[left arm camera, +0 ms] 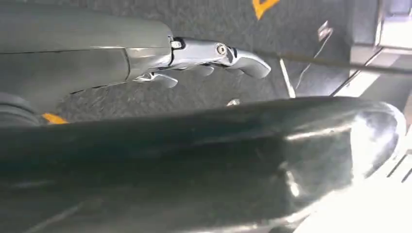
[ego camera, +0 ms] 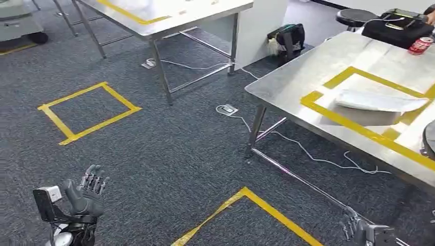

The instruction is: Take the parts from the cabinet and place them on the table.

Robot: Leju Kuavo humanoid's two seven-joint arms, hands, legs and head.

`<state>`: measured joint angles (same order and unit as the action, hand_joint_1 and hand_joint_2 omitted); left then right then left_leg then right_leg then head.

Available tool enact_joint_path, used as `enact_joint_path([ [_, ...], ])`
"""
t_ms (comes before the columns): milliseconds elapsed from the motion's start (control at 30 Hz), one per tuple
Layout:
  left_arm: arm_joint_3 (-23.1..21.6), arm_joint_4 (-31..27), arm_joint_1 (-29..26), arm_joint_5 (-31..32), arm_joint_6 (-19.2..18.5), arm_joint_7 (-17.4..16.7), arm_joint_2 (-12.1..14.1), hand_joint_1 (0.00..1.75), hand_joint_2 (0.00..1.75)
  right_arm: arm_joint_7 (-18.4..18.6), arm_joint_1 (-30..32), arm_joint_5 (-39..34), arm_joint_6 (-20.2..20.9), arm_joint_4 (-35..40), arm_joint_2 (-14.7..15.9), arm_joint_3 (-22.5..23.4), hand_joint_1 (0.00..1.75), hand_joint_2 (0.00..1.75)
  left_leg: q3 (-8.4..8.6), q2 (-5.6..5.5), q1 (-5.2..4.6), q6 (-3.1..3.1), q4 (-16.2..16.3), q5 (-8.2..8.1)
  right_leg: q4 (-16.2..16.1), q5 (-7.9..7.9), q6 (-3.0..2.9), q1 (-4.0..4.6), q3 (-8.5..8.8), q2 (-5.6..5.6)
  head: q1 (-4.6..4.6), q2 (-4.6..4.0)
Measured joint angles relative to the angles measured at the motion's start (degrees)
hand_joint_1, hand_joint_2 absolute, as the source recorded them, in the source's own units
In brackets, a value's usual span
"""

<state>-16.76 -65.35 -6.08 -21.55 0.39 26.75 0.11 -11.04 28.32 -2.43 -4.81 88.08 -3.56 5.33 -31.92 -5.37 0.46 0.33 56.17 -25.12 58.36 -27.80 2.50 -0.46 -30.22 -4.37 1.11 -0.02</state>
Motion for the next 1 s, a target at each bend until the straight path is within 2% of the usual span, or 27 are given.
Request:
enact_joint_path([
  [33, 0.0, 0.0, 0.1, 0.0, 0.0, 0.0, 0.0, 0.0, 0.0, 0.0, 0.0, 0.0, -0.1, -0.2, 0.1, -0.2, 0.0, 0.0, -0.41, -0.69, -0.23, -0.36, 0.2, 0.18, -1.0, -0.48, -0.01, -0.24, 0.33, -1.39, -0.09, 0.0],
  [100, 0.0, 0.0, 0.1, 0.2, 0.0, 0.1, 0.0, 0.0, 0.0, -0.2, 0.0, -0.3, -0.4, -0.4, 0.4, -0.4, 0.0, 0.0, -1.26, -1.93, 0.24, -1.21, 0.2, 0.72, -1.0, -0.59, -0.21, 0.11, 0.5, -0.29, -0.02, 0.0],
  [133, 0.0, 0.0, -0.1, 0.2, 0.0, 0.1, 0.0, 0.0, 0.0, -0.2, -0.1, -0.5, -0.6, -0.5, 0.5, -0.6, 0.0, 0.0, -1.48, -2.56, 0.45, -1.72, -0.1, 1.08, -0.9, -0.39, -0.52, 0.27, 0.37, 0.25, -0.04, 0.0],
  [167, 0.0, 0.0, -0.2, 0.2, 0.1, 0.1, 0.2, 0.0, 0.0, -0.3, -0.1, -0.6, -0.7, -0.5, 0.6, -0.8, 0.0, 0.0, -1.6, -3.35, 0.27, -2.1, -0.1, 1.28, -1.4, 0.01, -1.0, -0.01, 0.47, 1.07, -0.15, 0.0],
  [200, -0.1, 0.0, -0.3, 0.3, 0.1, 0.1, 0.3, 0.0, 0.0, -0.4, -0.2, -0.7, -0.8, -0.5, 0.6, -0.9, 0.0, 0.0, -2.02, -0.83, 0.1, -2.09, 0.8, 0.37, -1.7, 0.27, -1.31, -0.13, 0.66, 1.97, -0.09, 0.0],
  [233, -0.2, 0.0, -0.1, 0.4, 0.1, 0.2, 0.2, 0.0, 0.0, -0.5, -0.2, -0.7, -0.9, -0.5, 0.6, -1.0, 0.0, 0.0, -3.35, 1.94, -0.09, -2.21, 3.5, -1.7, -1.8, 0.34, -1.57, -0.1, 0.62, 2.71, -0.66, 0.0],
  [267, -0.3, 0.0, 0.2, 0.5, 0.1, 0.2, 0.2, 0.0, 0.0, -0.5, -0.1, -0.8, -0.9, -0.6, 0.8, -1.0, 0.0, 0.0, -5.34, 3.32, -0.09, -2.42, 7.6, -4.0, -1.8, 0.33, -1.66, 0.01, 0.53, 3.57, -0.72, 0.0],
  [300, -0.4, 0.0, 0.3, 0.5, 0.2, 0.2, 0.2, 0.0, 0.0, -0.5, 0.0, -0.9, -1.0, -0.8, 0.9, -1.1, 0.0, 0.0, -7.7, 4.17, -0.06, -2.59, 12.7, -6.26, -1.8, 0.28, -1.77, 0.15, 0.42, 4.59, -0.66, 0.0],
  [333, -0.4, 0.0, 0.2, 0.5, 0.2, 0.2, 0.2, 0.0, 0.0, -0.5, 0.0, -1.0, -1.1, -0.9, 1.0, -1.1, 0.0, 0.0, -9.55, 4.52, -0.06, -2.7, 16.7, -7.62, -1.8, 0.28, -1.8, 0.22, 0.31, 5.48, -0.72, 0.0],
  [367, -0.5, 0.0, 0.0, 0.5, 0.2, 0.2, 0.3, 0.0, 0.0, -0.5, 0.0, -1.0, -1.1, -1.0, 1.0, -1.1, 0.0, 0.0, -10.08, 4.61, -0.05, -2.75, 18.0, -7.54, -1.8, 0.28, -1.8, 0.25, 0.29, 6.32, -0.7, 0.0],
  [400, -0.5, 0.0, -0.1, 0.5, 0.2, 0.2, 0.3, 0.0, 0.0, -0.5, 0.0, -1.1, -1.2, -1.1, 1.1, -1.2, 0.0, 0.0, -9.12, 4.68, -0.05, -2.73, 16.5, -6.12, -1.8, 0.27, -1.79, 0.26, 0.31, 7.18, -0.74, 0.0],
  [433, -0.5, 0.0, -0.1, 0.5, 0.2, 0.2, 0.3, 0.0, 0.0, -0.6, -0.1, -1.2, -1.3, -1.2, 1.1, -1.2, 0.0, 0.0, -7.14, 4.86, -0.05, -2.65, 12.9, -4.01, -1.8, 0.26, -1.78, 0.26, 0.36, 7.96, -0.7, 0.0],
  [467, -0.6, 0.0, 0.0, 0.5, 0.2, 0.2, 0.3, 0.0, 0.0, -0.6, -0.2, -1.2, -1.4, -1.3, 1.1, -1.2, 0.0, 0.0, -4.06, 5.64, -0.08, -2.51, 7.6, -1.59, -1.8, 0.22, -1.71, 0.26, 0.5, 8.7, -0.72, 0.0],
  [500, -0.6, 0.0, 0.0, 0.6, 0.2, 0.2, 0.4, 0.0, 0.0, -0.7, -0.3, -1.2, -1.4, -1.4, 1.1, -1.2, 0.0, 0.0, -1.14, 7.93, -0.19, -2.35, 2.8, -0.02, -1.7, 0.08, -1.48, 0.35, 0.71, 9.28, -0.72, 0.0],
  [533, -0.6, 0.0, 0.3, 0.6, 0.2, 0.2, 0.4, 0.0, 0.0, -0.7, -0.2, -1.4, -1.5, -1.4, 1.2, -1.2, 0.0, 0.0, 0.26, 11.15, -0.7, -2.3, 0.1, -0.59, -1.4, -0.27, -1.04, 0.95, 0.46, 9.91, -0.79, 0.0],
  [567, -0.7, 0.0, 0.4, 0.6, 0.3, 0.2, 0.3, 0.0, 0.0, -0.8, -0.2, -1.5, -1.6, -1.6, 1.4, -1.2, 0.0, 0.0, 0.04, 9.87, -0.55, -1.41, 0.1, -0.33, -1.3, -0.41, -0.79, 1.02, 0.08, 10.3, -0.64, 0.0],
  [600, -0.8, 0.0, 0.3, 0.7, 0.3, 0.3, 0.4, 0.0, 0.0, -0.9, -0.3, -1.6, -1.6, -1.6, 1.5, -1.3, 0.0, 0.0, -0.14, 9.21, -0.67, -1.15, 0.1, -0.44, -1.4, -0.47, -0.63, 1.05, 0.85, 11.08, -0.46, 0.0],
  [667, -0.9, 0.0, 0.0, 0.7, 0.4, 0.2, 0.5, 0.0, 0.0, -1.1, -0.6, -1.8, -1.8, -1.8, 1.6, -1.5, 0.0, 0.0, -0.37, 7.91, -0.8, -0.4, 0.0, -0.13, -1.6, -0.45, -0.12, 0.89, 1.23, 12.29, -0.55, 0.0],
  [700, -1.0, 0.0, -0.1, 0.9, 0.4, 0.3, 0.5, 0.0, 0.0, -1.1, -0.6, -1.8, -1.8, -1.9, 1.7, -1.7, 0.0, 0.0, -0.38, 7.29, -0.43, 0.03, -0.2, 0.15, -1.0, -1.18, 0.55, 0.62, 0.69, 9.78, -0.41, 0.0],
  [733, -1.0, 0.0, 0.1, 0.9, 0.5, 0.3, 0.6, 0.0, 0.0, -1.4, -0.6, -1.9, -1.8, -1.9, 1.7, -1.8, 0.0, 0.0, -0.44, 6.74, -0.35, 0.25, -0.2, 0.26, 1.3, -2.91, 0.67, 0.54, -0.11, 6.85, -0.22, 0.0],
  [767, -1.0, 0.0, 0.2, 1.0, 0.6, 0.3, 0.6, 0.0, 0.0, -1.4, -0.6, -1.9, -1.9, -2.1, 1.9, -1.9, 0.0, 0.0, -0.55, 6.04, -0.35, 0.49, -0.2, 0.35, 5.7, -5.31, 0.74, 0.39, -2.05, 5.35, -0.11, 0.0],
  [833, -1.1, 0.0, 0.2, 1.1, 0.6, 0.3, 0.6, 0.0, 0.0, -1.4, -0.4, -2.1, -2.1, -2.5, 2.0, -2.0, 0.0, 0.0, -0.8, 4.46, -0.45, 0.64, -0.1, 0.46, 15.4, -9.16, 0.75, 0.43, -6.72, 4.5, -0.02, 0.0],
  [867, -1.1, 0.0, 0.1, 1.1, 0.6, 0.2, 0.6, 0.0, 0.0, -1.5, -0.4, -2.1, -2.1, -2.6, 2.1, -2.1, 0.0, 0.0, -0.84, 3.68, -0.49, 0.69, -0.1, 0.51, 17.6, -9.4, 0.71, 0.43, -8.09, 4.45, -0.09, 0.0],
  [900, -1.1, 0.0, 0.0, 1.1, 0.7, 0.3, 0.6, 0.0, 0.0, -1.5, -0.4, -2.2, -2.2, -2.8, 2.1, -2.1, 0.0, 0.0, -0.82, 2.86, -0.48, 0.64, -0.1, 0.56, 16.9, -8.18, 0.61, 0.43, -7.9, 4.44, -0.07, 0.0],
  [933, -1.1, 0.0, 0.0, 1.2, 0.7, 0.3, 0.7, 0.0, 0.0, -1.6, -0.5, -2.3, -2.3, -2.9, 2.1, -2.1, 0.0, 0.0, -0.76, 1.91, -0.48, 0.6, -0.1, 0.59, 13.1, -5.57, 0.48, 0.39, -6.32, 4.33, -0.07, 0.0],
  [967, -1.1, 0.0, 0.0, 1.2, 0.8, 0.3, 0.7, 0.0, 0.0, -1.6, -0.5, -2.4, -2.4, -3.0, 2.2, -2.2, 0.0, 0.0, -0.68, 1.0, -0.44, 0.47, -0.1, 0.67, 7.6, -2.6, 0.35, 0.29, -3.82, 3.72, -0.06, 0.0],
  [1000, -1.2, 0.0, 0.1, 1.2, 1.0, 0.3, 0.7, 0.0, 0.0, -1.7, -0.6, -2.4, -2.5, -3.1, 2.3, -2.3, 0.0, 0.0, -0.62, 0.25, -0.39, 0.34, -0.1, 0.73, 2.4, -0.18, 0.27, 0.07, -1.29, 2.13, -0.04, 0.0],
])
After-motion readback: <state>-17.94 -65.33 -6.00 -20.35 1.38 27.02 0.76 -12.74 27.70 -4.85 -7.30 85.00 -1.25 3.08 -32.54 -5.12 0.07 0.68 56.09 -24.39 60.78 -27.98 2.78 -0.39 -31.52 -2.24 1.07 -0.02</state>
